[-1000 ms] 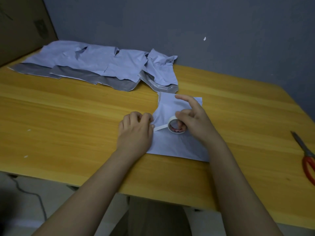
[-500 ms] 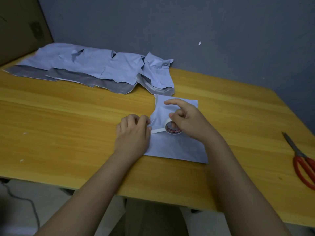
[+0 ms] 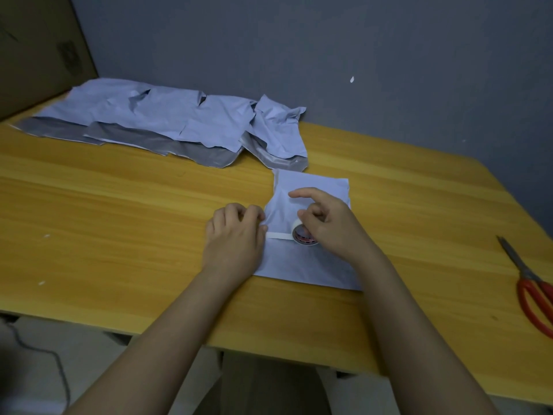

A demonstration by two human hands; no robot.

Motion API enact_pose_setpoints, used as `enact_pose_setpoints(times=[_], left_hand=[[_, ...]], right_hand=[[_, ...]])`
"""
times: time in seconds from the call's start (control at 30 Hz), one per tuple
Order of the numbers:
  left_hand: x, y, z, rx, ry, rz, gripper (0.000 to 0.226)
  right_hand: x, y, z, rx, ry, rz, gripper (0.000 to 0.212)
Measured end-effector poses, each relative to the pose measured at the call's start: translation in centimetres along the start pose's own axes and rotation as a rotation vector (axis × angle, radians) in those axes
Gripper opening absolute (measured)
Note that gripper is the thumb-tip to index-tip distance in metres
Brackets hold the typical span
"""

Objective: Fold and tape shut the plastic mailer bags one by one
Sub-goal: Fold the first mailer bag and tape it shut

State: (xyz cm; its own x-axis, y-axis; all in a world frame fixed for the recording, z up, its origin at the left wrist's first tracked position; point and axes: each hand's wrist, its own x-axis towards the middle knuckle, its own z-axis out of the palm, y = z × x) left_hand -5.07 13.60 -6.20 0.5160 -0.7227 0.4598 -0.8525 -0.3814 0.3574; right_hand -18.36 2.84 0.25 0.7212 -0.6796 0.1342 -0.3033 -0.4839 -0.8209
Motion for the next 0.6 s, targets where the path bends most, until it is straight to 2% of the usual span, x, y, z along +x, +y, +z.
enact_pose_setpoints(times=[0.13,0.6], left_hand=[[-0.1,0.1,-0.1,-0.029,-0.007,-0.024,0.015],[0.1,0.4,-1.6,-0.143,-0.116,-0.064,0.022]], right_hand=[[-0.1,0.2,0.2,-0.005,0.015,-0.015,0.03],[-1.0,0.3,1.0,0.086,0.077,-0.042,0.027]])
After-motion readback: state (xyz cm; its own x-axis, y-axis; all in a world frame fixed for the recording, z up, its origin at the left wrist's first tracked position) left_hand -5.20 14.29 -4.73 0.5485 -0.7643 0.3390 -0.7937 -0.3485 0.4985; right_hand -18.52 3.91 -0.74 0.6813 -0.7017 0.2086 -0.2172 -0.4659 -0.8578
